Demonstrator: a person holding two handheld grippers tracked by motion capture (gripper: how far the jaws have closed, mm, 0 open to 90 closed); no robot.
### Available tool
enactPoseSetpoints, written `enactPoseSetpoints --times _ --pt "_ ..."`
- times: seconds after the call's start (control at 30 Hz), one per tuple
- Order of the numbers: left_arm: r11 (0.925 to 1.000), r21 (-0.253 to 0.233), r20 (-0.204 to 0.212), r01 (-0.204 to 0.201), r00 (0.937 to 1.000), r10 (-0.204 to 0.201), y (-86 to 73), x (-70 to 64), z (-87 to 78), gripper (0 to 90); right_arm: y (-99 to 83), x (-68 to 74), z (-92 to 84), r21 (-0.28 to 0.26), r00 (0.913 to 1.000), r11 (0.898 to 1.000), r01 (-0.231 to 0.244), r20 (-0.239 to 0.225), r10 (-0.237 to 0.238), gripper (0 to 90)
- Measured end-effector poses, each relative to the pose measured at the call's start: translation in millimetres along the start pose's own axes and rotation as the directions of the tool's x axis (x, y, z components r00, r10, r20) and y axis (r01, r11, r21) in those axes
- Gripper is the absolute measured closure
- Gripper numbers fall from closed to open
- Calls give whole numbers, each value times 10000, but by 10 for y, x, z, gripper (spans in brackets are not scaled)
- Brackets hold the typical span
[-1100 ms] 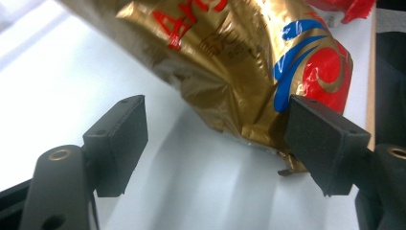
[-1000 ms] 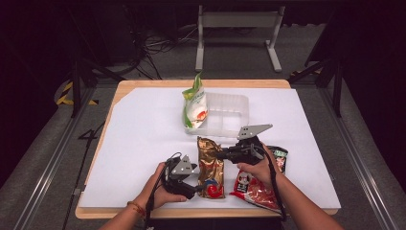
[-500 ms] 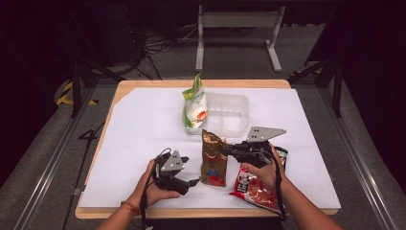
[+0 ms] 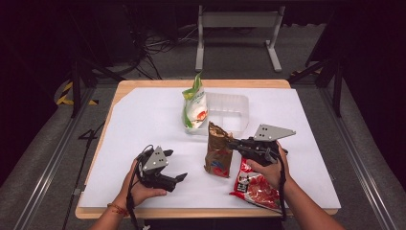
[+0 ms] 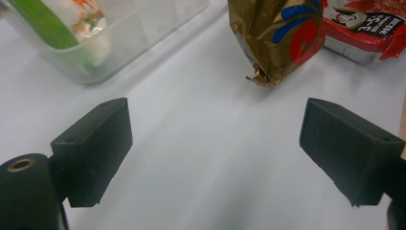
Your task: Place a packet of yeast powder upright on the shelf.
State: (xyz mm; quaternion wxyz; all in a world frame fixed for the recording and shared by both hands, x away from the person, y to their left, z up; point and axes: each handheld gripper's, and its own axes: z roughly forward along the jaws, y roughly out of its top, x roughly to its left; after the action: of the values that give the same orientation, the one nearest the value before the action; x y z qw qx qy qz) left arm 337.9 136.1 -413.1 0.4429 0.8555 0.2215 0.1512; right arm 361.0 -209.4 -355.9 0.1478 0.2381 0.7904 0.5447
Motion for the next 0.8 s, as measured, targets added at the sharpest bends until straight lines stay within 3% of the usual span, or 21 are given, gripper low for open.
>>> enactPoseSetpoints --times 0.37,0.8 --pt "9997 6 -309 -261 9992 261 -112 -55 -199 117 90 -39 -75 -410 9967 9991 112 814 -79 869" --pt "9970 -474 -646 609 9959 -639 -346 22 -337 115 246 -84 -105 -692 9891 9970 346 1453 -242 869"
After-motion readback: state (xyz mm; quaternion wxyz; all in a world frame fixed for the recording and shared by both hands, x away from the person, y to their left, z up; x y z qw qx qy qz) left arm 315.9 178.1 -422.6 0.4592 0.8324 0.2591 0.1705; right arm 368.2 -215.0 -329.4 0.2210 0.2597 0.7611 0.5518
